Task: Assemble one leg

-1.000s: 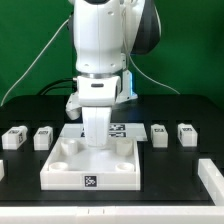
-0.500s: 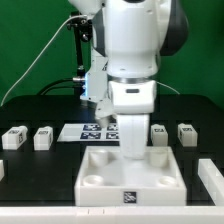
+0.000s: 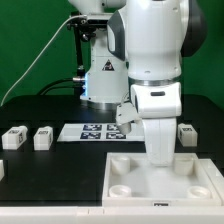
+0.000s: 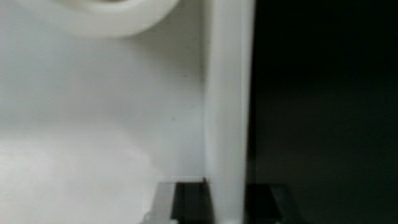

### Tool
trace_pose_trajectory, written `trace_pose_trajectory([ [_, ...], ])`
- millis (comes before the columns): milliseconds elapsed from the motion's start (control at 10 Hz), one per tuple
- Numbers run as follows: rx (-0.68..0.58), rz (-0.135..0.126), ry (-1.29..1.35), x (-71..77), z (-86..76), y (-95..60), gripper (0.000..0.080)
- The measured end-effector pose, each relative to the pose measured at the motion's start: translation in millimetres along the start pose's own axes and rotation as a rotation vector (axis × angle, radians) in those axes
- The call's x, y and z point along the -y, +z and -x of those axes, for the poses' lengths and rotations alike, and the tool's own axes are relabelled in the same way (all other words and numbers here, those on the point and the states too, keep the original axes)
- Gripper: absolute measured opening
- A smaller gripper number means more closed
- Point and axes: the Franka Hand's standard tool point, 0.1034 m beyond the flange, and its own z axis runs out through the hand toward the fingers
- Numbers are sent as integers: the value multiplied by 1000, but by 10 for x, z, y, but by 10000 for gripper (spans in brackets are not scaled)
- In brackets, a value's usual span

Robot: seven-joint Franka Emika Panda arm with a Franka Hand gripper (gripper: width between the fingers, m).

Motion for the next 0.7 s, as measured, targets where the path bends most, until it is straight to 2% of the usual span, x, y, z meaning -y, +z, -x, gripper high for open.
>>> trace_pose_trajectory([
  [200, -1, 2, 1, -4, 4, 2, 68],
  [300, 0, 0, 2, 0, 8, 5, 143],
  [400, 0, 0, 3, 0, 12, 5, 280],
  [500, 0, 0, 3, 0, 12, 5, 280],
  [600, 0, 0, 4, -1, 14, 5, 463],
  [700, 0, 1, 5, -2, 13, 2, 586],
])
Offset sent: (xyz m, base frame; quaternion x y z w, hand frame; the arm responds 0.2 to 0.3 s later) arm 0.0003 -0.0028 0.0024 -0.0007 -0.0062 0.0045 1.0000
